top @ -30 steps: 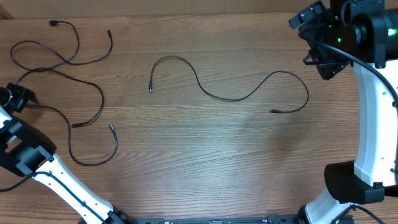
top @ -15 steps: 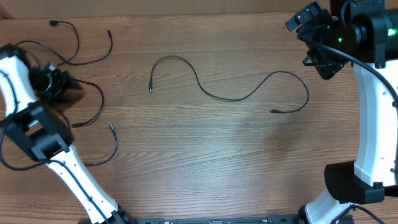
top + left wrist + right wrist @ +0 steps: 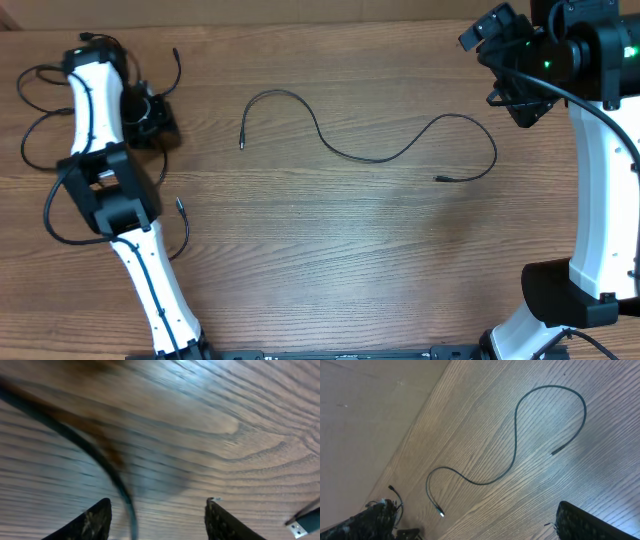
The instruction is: Untangle cables
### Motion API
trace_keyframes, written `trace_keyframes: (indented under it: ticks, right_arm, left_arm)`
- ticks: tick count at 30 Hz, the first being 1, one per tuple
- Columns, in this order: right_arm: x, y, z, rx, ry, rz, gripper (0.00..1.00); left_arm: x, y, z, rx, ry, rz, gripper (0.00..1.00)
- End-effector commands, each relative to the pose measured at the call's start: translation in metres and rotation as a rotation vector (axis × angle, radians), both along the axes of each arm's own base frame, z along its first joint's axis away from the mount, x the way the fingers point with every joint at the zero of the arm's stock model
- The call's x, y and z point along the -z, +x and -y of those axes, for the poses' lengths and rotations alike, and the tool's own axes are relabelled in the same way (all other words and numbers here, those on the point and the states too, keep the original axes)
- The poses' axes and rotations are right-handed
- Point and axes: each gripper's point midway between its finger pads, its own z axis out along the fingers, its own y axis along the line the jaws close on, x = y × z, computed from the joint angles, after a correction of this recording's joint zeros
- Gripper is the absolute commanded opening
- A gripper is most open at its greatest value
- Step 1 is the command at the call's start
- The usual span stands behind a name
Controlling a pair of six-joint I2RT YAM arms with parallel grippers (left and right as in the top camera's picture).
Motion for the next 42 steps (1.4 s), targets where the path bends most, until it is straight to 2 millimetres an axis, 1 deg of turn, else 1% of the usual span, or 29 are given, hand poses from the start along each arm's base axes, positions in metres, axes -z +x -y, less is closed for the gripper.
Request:
trace_keyframes:
  ticks: [1, 5, 6, 7, 8, 10, 13, 14, 16, 20, 21, 26, 29, 33, 35, 36, 38, 39, 40, 41, 42]
  right_arm:
    - [-0.012, -0.007, 0.000, -0.010, 0.002, 0.036, 1.00]
    - [-0.012, -0.007, 0.000, -0.010, 0.002, 0.036, 1.00]
    - [-0.012, -0.007, 0.000, -0.011, 0.002, 0.036, 1.00]
    - [-0.012, -0.007, 0.000, -0.013, 0.000, 0.037, 1.00]
    - [-0.012, -0.007, 0.000, -0.015, -0.001, 0.037, 1.00]
    - [-0.012, -0.007, 0.000, -0.015, -0.001, 0.037, 1.00]
    - [-0.012, -0.007, 0.000, -0.015, -0.001, 0.037, 1.00]
    - [-0.012, -0.007, 0.000, -0.015, -0.001, 0.037, 1.00]
    - [-0.012, -0.007, 0.000, -0.015, -0.001, 0.037, 1.00]
    - [-0.012, -0.007, 0.000, -0.015, -0.001, 0.036, 1.00]
    - [-0.012, -0.007, 0.000, -0.015, -0.001, 0.036, 1.00]
    - [-0.012, -0.007, 0.000, -0.015, -0.001, 0.035, 1.00]
    - [-0.012, -0.007, 0.000, -0.015, -0.002, 0.035, 1.00]
    - [-0.011, -0.006, 0.000, -0.015, -0.001, 0.035, 1.00]
    - [-0.010, -0.005, 0.000, -0.015, -0.002, 0.031, 1.00]
    - [-0.009, -0.005, 0.000, -0.015, -0.002, 0.028, 1.00]
    - [-0.009, -0.005, 0.000, -0.016, -0.002, 0.026, 1.00]
    - [-0.008, -0.005, 0.000, -0.016, -0.003, 0.026, 1.00]
    - [-0.009, -0.005, 0.000, -0.016, -0.002, 0.026, 1.00]
    - [-0.009, -0.005, 0.000, -0.016, -0.002, 0.026, 1.00]
    - [-0.009, -0.005, 0.000, -0.016, -0.002, 0.026, 1.00]
  left_arm:
    - [-0.007, -0.003, -0.002, -0.023, 0.058, -0.014, 0.63]
    - [0.001, -0.010, -0.005, -0.079, 0.078, -0.053, 0.62]
    - [0.003, -0.012, -0.006, -0.083, 0.076, -0.061, 0.57]
    - [0.005, -0.014, -0.007, -0.085, 0.075, -0.067, 0.50]
    - [0.007, -0.016, -0.008, -0.088, 0.074, -0.072, 0.46]
    - [0.009, -0.019, -0.012, -0.096, 0.072, -0.081, 0.41]
    - [0.010, -0.022, -0.021, -0.135, 0.077, -0.088, 0.10]
    - [0.010, -0.024, -0.027, -0.166, 0.090, -0.093, 0.05]
    - [0.010, -0.029, -0.041, -0.240, 0.121, -0.108, 0.04]
    - [0.010, -0.039, -0.066, -0.342, 0.124, -0.117, 0.04]
    - [0.010, -0.045, -0.080, -0.395, 0.119, -0.121, 0.04]
    - [0.008, -0.058, -0.105, -0.558, 0.127, -0.141, 0.04]
    - [0.006, -0.062, -0.117, -0.590, 0.119, -0.134, 0.04]
    - [-0.001, -0.060, -0.120, -0.535, 0.119, -0.111, 0.04]
    - [-0.009, -0.059, -0.119, -0.514, 0.119, -0.104, 0.09]
    - [-0.013, -0.059, -0.119, -0.513, 0.118, -0.104, 0.13]
    - [-0.026, -0.055, -0.115, -0.506, 0.093, -0.086, 0.23]
    - [-0.031, -0.052, -0.112, -0.500, 0.071, -0.072, 0.30]
    - [-0.038, -0.048, -0.108, -0.492, 0.044, -0.051, 0.42]
    - [-0.047, -0.045, -0.106, -0.491, 0.024, -0.031, 0.80]
    - [-0.057, -0.042, -0.104, -0.492, 0.013, -0.012, 0.99]
